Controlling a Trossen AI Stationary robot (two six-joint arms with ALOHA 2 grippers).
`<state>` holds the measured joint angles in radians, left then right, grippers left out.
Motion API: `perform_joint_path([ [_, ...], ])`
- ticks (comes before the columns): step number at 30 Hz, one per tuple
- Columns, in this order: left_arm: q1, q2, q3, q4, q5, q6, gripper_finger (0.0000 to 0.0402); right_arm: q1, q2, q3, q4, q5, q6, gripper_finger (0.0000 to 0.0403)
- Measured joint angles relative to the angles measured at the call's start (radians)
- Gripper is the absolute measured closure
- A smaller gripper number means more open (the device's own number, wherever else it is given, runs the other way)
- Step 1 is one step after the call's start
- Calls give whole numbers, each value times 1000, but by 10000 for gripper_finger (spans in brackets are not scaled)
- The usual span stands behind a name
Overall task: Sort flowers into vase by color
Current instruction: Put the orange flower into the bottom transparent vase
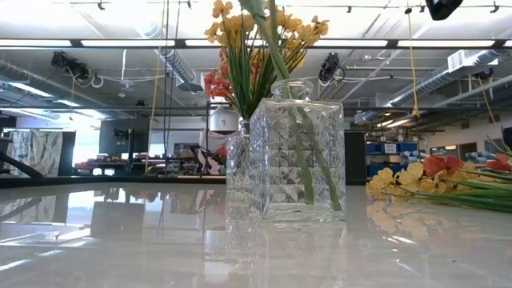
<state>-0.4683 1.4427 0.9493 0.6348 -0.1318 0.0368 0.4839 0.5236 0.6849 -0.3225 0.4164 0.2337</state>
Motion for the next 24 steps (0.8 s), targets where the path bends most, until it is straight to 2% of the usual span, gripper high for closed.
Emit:
perform_joint_path([
  [24,23,44,0,4,-5,9,383,0,0,0,0,0,0,178],
])
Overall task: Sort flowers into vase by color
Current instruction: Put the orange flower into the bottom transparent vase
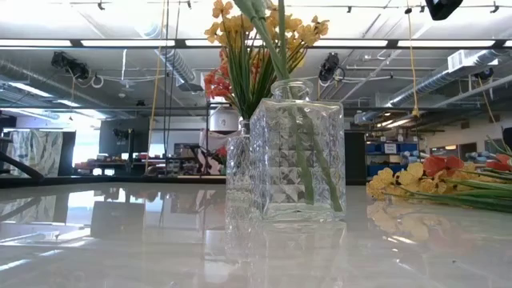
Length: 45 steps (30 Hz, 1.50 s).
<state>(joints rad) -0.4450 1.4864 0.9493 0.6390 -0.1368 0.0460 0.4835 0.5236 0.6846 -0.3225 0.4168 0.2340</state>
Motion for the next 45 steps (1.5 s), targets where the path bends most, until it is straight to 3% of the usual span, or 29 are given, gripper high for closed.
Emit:
perform_joint_path([
  [25,0,0,0,-85,-2,-19,381,0,0,0,0,0,0,178],
  [45,0,0,-1,-156,-27,-40,297,0,0,0,0,0,0,178],
])
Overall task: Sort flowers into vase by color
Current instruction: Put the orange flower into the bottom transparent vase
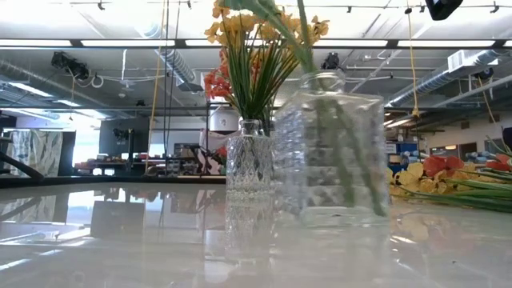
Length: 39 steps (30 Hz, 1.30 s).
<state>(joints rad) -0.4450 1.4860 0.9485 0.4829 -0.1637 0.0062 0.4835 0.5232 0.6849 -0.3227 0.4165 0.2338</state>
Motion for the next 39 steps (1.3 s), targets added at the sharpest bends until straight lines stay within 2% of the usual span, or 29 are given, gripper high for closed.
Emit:
perform_joint_path([
  [25,0,0,0,-100,0,-3,296,0,0,0,0,0,0,178],
  [34,0,0,0,-70,0,-4,297,0,0,0,0,0,0,178],
  [39,0,0,0,-69,0,-12,317,0,0,0,0,0,0,178],
])
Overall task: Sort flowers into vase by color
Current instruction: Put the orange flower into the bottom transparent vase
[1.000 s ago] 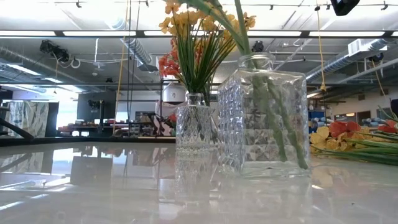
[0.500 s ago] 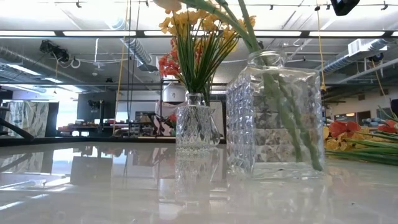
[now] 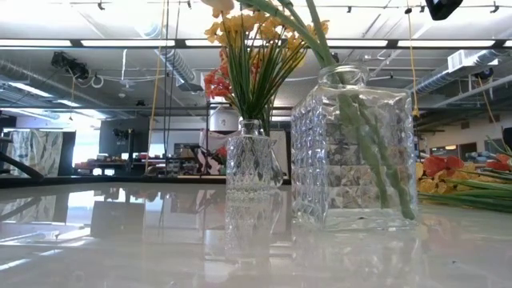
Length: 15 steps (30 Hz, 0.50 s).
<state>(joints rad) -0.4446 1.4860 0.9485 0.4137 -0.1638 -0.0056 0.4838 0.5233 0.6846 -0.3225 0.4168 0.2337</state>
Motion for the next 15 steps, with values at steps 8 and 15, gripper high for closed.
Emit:
perform_joint_path([
  [8,0,0,0,-1,0,-10,382,0,0,0,0,0,0,178],
  [15,0,0,0,-53,0,-9,381,0,0,0,0,0,0,178],
])
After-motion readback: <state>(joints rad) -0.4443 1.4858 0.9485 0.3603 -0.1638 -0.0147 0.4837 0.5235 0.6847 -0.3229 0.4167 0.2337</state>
